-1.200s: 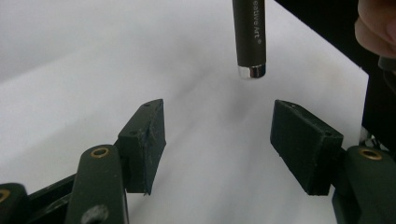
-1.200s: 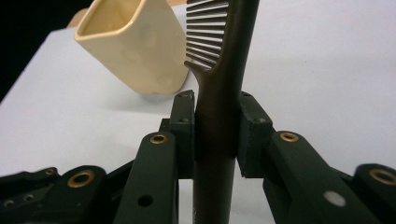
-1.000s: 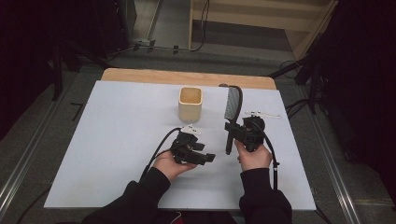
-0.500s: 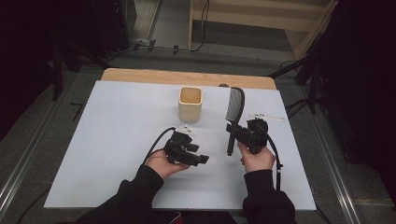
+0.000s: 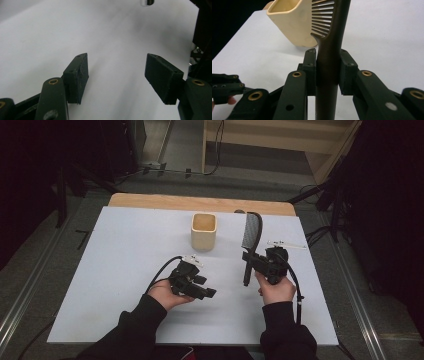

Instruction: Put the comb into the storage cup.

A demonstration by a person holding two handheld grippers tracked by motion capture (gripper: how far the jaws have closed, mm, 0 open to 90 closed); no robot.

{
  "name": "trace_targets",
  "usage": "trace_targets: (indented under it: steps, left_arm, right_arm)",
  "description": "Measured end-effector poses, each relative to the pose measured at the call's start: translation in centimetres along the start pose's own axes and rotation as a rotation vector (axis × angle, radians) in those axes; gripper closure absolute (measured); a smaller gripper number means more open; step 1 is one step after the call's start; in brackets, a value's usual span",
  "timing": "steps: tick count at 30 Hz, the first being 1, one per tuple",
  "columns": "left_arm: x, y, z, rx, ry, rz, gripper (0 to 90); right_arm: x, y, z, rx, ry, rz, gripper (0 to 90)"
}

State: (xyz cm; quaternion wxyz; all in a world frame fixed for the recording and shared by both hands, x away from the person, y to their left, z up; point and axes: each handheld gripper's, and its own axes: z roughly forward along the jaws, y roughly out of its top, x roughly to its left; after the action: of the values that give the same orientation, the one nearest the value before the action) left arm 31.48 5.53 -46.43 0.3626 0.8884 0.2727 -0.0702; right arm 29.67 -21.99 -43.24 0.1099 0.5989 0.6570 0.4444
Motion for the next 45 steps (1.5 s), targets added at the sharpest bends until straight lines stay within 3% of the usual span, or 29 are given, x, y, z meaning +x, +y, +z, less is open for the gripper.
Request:
trace_targets:
  steps: [12, 27, 45]
  left_arm:
    - [1.2, -1.5, -2.0, 0.02, 0.036, 0.016, 33.8]
    - [1.6, -2.6, -3.5, 0.002, 0.045, 0.003, 33.8]
    - [1.8, -5.0, -5.8, -0.012, 0.097, -0.034, 33.8]
  right_arm:
    - [0.3, 0.2, -0.3, -0.028, 0.002, -0.025, 70.2]
    - [0.5, 0.6, 0.1, -0.032, 0.019, -0.048, 70.2]
    - [1.8, 1.7, 1.3, -0.035, 0.05, -0.082, 70.2]
